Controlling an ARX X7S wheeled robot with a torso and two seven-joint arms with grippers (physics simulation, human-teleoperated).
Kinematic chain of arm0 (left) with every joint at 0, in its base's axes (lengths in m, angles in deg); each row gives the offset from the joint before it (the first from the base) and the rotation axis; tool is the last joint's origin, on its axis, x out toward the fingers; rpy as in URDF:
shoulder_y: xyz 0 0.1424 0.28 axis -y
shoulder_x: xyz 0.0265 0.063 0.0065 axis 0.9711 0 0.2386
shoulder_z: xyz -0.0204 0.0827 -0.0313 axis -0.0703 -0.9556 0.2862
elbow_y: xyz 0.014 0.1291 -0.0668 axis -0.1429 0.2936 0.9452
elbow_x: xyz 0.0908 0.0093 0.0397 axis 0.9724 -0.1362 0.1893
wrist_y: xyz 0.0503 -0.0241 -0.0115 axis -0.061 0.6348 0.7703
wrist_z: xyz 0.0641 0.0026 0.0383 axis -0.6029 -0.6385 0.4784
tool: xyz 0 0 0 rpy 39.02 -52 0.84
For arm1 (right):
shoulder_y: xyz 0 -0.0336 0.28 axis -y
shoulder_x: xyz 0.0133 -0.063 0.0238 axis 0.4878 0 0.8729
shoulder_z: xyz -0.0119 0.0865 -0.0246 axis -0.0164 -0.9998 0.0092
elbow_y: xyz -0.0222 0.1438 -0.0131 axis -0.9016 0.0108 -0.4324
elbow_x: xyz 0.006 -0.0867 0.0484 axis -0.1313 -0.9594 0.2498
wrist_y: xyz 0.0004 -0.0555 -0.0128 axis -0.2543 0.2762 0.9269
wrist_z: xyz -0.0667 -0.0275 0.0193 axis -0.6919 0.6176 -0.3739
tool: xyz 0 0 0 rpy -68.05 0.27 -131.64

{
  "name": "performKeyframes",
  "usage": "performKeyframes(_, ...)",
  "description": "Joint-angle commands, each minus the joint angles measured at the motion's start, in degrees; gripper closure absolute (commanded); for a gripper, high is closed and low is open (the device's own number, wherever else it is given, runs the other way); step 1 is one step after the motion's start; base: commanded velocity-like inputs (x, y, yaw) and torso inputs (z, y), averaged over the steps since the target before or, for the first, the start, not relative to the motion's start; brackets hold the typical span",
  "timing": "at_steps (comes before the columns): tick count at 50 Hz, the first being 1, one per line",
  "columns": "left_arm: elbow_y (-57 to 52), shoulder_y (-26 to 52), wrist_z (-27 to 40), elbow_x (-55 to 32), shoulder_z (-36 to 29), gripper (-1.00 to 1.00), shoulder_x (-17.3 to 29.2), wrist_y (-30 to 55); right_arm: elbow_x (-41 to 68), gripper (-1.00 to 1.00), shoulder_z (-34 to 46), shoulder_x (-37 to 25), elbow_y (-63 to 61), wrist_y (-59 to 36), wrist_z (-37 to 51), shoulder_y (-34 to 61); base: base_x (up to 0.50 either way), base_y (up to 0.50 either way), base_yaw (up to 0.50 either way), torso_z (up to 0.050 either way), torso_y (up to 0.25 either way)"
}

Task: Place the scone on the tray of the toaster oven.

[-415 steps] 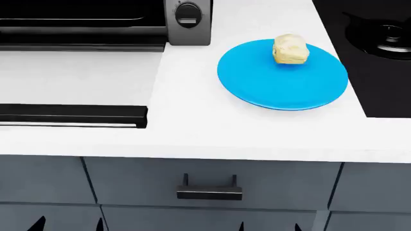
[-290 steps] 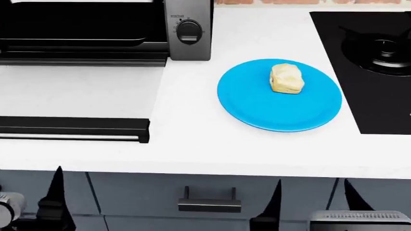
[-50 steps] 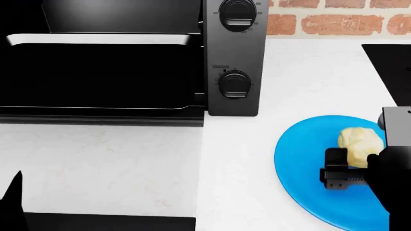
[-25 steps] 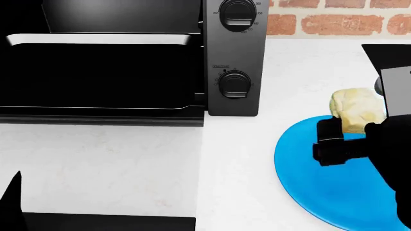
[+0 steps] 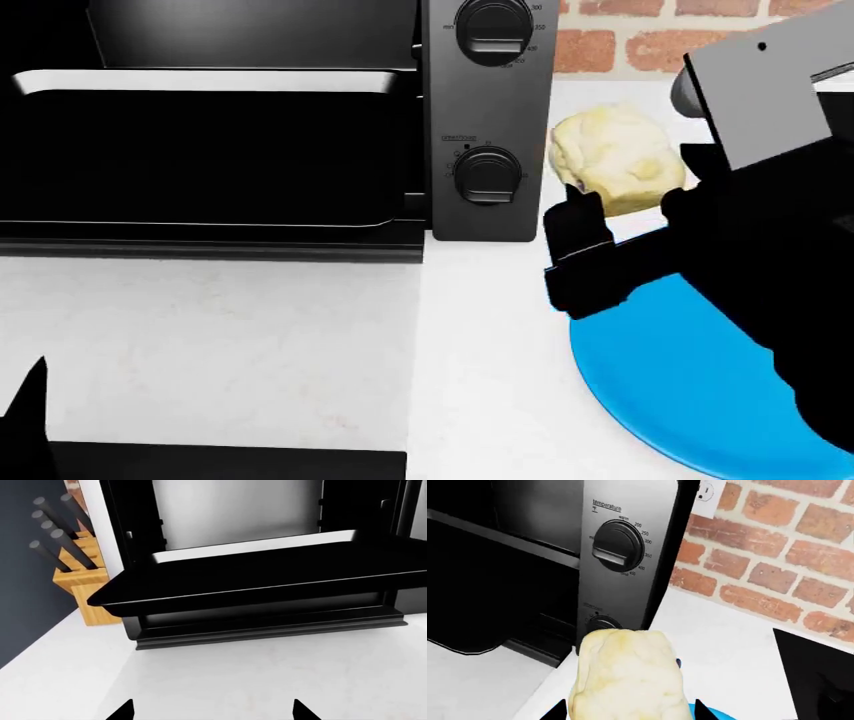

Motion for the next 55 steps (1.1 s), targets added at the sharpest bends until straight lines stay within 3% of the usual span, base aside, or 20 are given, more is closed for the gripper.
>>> performKeyframes(1, 0.4, -0.7, -0.2, 0.1, 0.0, -1.00, 0.0, -0.9, 6.6, 1.00, -1.2, 3.3, -1.8, -6.1, -0.5, 6.4, 0.00, 0.00, 0.00, 0.000, 0.000)
performKeyframes(17, 0.5, -1.4, -0.4, -0.1, 0.0, -1.00, 0.1, -1.8, 14.4, 1.00, 0.8, 5.5, 2.6, -7.4, 2.2, 13.7, 0.00, 0.00, 0.00, 0.000, 0.000)
performKeyframes(29, 0.6, -1.9, -0.7, -0.2, 0.2, -1.00, 0.4, -2.4, 10.6, 1.00, 6.4, 8.6, 8.1, -1.5, -2.0, 15.2, 0.00, 0.00, 0.00, 0.000, 0.000)
performKeyframes(42, 1.1, -2.0, -0.7, 0.0, -0.4, -1.00, 0.2, -3.1, 0.7, 1.00, 16.8, 14.4, 22.1, 8.5, -12.9, 19.3, 0.00, 0.00, 0.00, 0.000, 0.000)
performKeyframes(55, 1.0, -2.5, -0.7, -0.4, 0.0, -1.00, 0.4, -3.5, -5.3, 1.00, 22.5, 22.5, 41.8, 15.4, -21.8, 25.8, 0.00, 0.00, 0.00, 0.000, 0.000)
